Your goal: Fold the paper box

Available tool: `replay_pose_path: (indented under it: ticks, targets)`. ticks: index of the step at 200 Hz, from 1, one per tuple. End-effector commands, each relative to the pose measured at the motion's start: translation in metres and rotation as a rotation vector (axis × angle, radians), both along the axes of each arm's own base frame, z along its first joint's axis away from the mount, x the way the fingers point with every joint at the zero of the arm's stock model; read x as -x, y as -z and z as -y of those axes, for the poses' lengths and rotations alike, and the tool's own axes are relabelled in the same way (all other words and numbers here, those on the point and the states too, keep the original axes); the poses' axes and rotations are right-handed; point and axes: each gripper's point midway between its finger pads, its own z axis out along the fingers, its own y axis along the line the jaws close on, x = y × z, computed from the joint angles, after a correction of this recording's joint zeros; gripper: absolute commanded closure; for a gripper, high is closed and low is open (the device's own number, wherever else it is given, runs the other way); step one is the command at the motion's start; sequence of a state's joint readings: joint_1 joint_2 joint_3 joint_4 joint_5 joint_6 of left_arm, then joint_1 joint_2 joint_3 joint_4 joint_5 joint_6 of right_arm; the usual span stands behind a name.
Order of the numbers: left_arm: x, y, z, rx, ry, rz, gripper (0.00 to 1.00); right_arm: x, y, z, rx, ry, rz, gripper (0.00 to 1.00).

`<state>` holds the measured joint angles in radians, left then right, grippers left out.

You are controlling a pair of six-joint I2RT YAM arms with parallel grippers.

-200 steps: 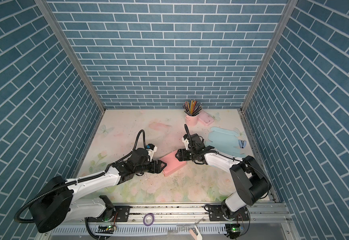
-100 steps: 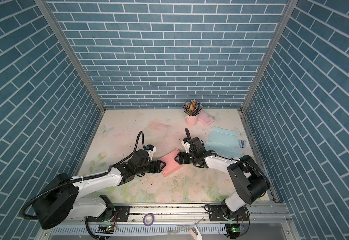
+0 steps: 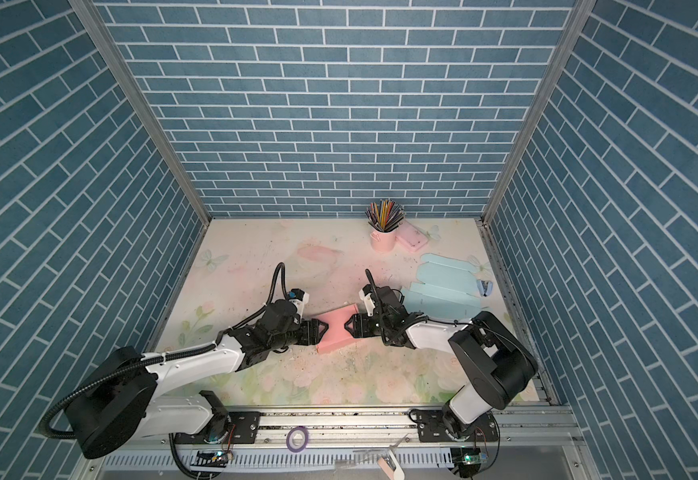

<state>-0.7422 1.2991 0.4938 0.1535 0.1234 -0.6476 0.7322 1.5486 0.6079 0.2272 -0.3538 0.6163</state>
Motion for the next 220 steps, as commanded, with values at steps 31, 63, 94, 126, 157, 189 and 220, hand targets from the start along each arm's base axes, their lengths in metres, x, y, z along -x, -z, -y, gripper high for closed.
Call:
replay_pose_path:
  ticks: [31,63,94,126,157,189,220]
  targets:
    - [0.001,-0.014,-0.012,-0.076,0.000,0.035,0.22,0.022,-0.009,-0.002,-0.032,0.004,-0.016,0.33]
    - [0.011,-0.009,-0.021,-0.079,-0.010,0.017,0.20,0.027,-0.006,0.000,-0.020,0.009,-0.017,0.33]
    - [0.020,0.003,-0.022,-0.057,-0.007,-0.017,0.22,0.027,-0.006,-0.002,-0.012,0.012,-0.010,0.33]
    - [0.022,0.008,-0.017,-0.033,0.001,-0.034,0.23,0.027,-0.010,-0.008,-0.016,0.003,0.004,0.34]
    - [0.022,0.007,-0.011,-0.008,0.020,-0.034,0.24,0.027,-0.011,-0.015,-0.016,-0.008,0.006,0.36]
    - [0.019,0.005,-0.007,0.002,0.016,-0.027,0.26,0.027,-0.012,-0.025,-0.020,-0.026,0.012,0.36]
    - [0.013,0.006,-0.004,0.009,0.005,-0.023,0.28,0.020,-0.015,-0.036,-0.023,-0.043,0.021,0.36]
